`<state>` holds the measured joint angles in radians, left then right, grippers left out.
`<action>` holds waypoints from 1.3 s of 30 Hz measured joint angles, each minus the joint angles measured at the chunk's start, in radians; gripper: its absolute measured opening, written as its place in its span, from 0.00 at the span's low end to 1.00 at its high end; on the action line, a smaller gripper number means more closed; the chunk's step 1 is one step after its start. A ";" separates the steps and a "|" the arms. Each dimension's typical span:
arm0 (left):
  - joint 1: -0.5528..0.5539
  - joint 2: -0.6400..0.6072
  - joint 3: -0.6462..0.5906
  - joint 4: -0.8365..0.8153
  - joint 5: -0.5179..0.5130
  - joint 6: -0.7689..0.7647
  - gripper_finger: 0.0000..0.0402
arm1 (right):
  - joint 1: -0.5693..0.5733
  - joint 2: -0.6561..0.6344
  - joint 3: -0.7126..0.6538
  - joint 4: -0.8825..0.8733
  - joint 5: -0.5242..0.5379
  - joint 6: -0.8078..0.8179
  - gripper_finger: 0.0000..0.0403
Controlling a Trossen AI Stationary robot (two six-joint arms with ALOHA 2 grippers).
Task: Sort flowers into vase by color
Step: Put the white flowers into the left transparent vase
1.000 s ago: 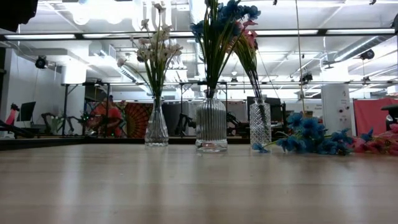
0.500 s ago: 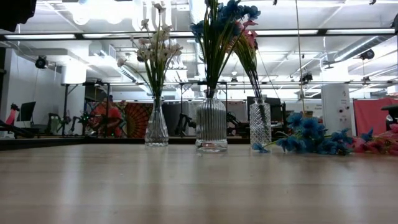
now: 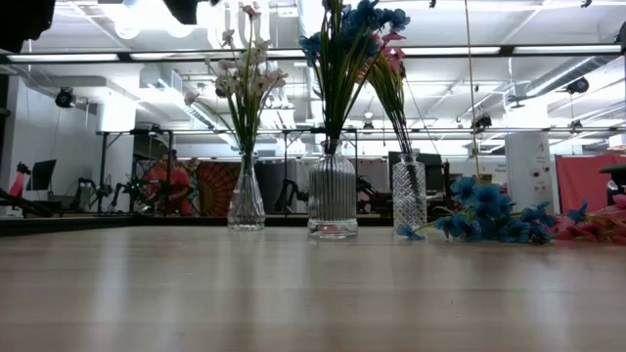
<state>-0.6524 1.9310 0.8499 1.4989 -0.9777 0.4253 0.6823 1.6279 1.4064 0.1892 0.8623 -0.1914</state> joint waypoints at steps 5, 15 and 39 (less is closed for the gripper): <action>-0.018 -0.058 -0.044 -0.075 -0.215 0.025 0.56 | -0.047 -0.052 0.093 -0.322 -0.004 0.133 0.07; 0.107 -0.443 -0.308 -0.571 0.438 -0.408 0.48 | -0.197 -0.108 0.336 -0.825 -0.292 0.251 0.07; 0.613 -1.176 -0.483 -1.358 0.355 -0.569 0.35 | -0.615 -0.041 0.870 -0.865 -0.717 0.116 0.07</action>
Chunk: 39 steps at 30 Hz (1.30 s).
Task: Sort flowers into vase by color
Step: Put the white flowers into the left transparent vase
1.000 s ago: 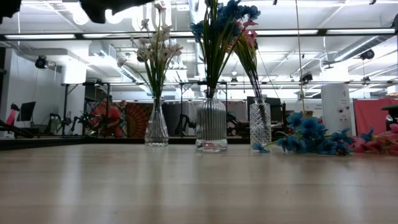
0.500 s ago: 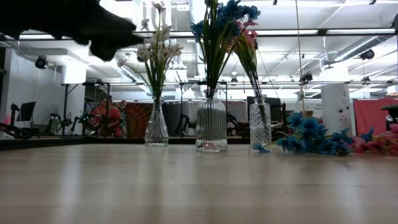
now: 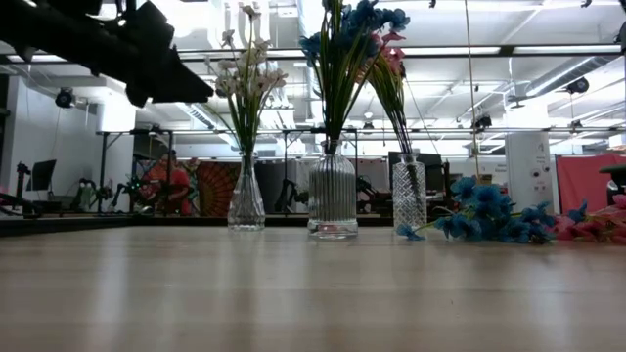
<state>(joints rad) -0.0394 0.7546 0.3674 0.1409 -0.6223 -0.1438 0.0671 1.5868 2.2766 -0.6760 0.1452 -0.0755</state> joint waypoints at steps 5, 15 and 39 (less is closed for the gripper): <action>0.061 0.012 0.012 -0.048 0.529 0.150 0.31 | -0.052 0.093 0.079 0.003 -0.006 -0.079 0.07; 0.263 0.043 -0.053 -0.025 0.805 0.316 0.16 | -0.188 0.199 0.075 0.100 -0.127 -0.141 0.07; 0.579 0.238 -0.165 0.405 0.770 0.160 0.41 | -0.224 0.342 0.075 0.076 -0.399 -0.049 0.07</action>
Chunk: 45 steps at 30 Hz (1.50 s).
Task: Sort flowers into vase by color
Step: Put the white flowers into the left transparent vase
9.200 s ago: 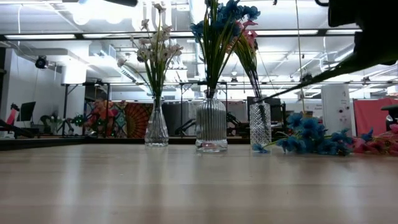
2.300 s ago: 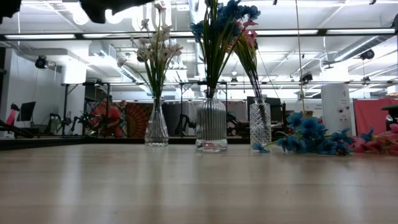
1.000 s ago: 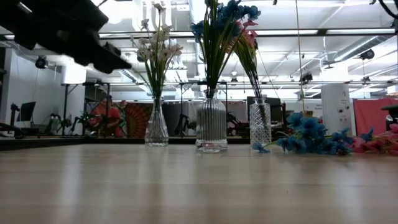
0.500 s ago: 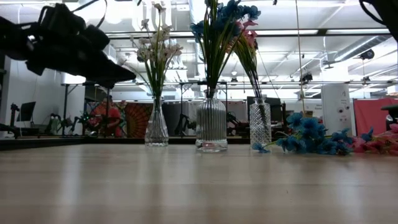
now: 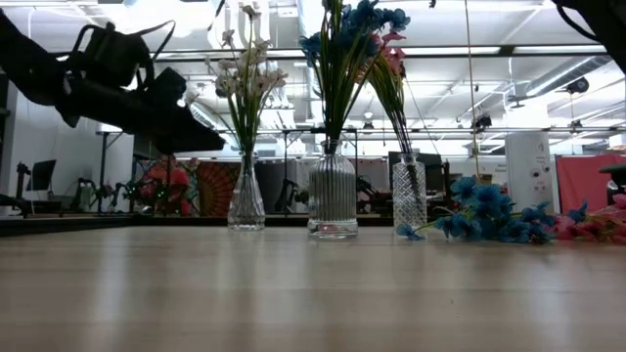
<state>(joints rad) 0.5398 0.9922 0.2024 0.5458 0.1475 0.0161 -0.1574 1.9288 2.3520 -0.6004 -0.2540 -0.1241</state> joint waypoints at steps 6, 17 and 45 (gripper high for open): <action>0.059 0.103 -0.012 0.170 0.000 0.062 0.62 | 0.000 0.035 0.000 0.000 0.019 -0.047 0.07; 0.153 0.367 0.000 0.421 0.017 0.099 0.70 | -0.010 0.052 0.000 -0.035 0.124 -0.124 0.07; 0.195 0.698 0.112 0.683 0.080 0.088 0.50 | -0.042 0.052 -0.091 0.000 0.125 -0.148 0.07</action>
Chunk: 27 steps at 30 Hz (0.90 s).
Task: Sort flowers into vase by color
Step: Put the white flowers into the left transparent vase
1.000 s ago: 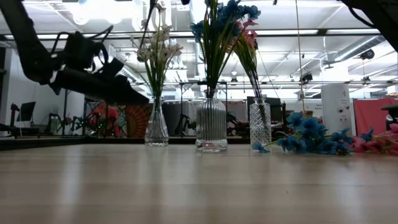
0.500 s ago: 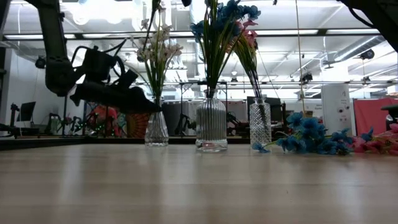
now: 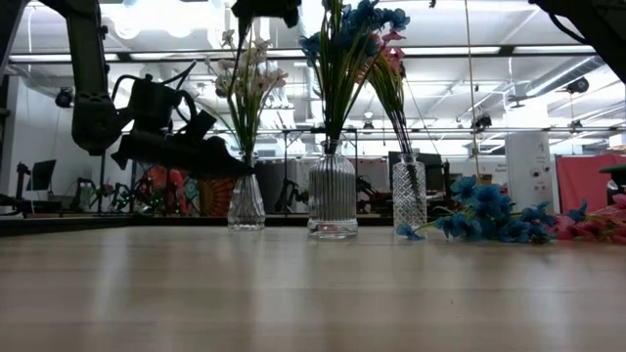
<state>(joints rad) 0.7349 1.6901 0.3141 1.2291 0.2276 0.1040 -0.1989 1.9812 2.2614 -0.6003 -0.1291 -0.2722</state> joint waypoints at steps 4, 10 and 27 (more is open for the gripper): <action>0.000 0.000 0.000 0.000 0.000 0.000 0.44 | -0.012 0.001 -0.014 0.007 0.001 0.011 0.07; 0.000 0.000 0.000 -0.001 -0.005 0.000 0.38 | -0.020 0.001 -0.021 0.011 0.001 0.023 0.07; 0.000 0.019 0.001 0.007 -0.008 -0.001 0.33 | -0.033 0.001 -0.071 0.074 0.097 0.029 0.07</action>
<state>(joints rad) 0.7349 1.7096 0.3153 1.2360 0.2195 0.1032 -0.2322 1.9823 2.1905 -0.5263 -0.0326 -0.2435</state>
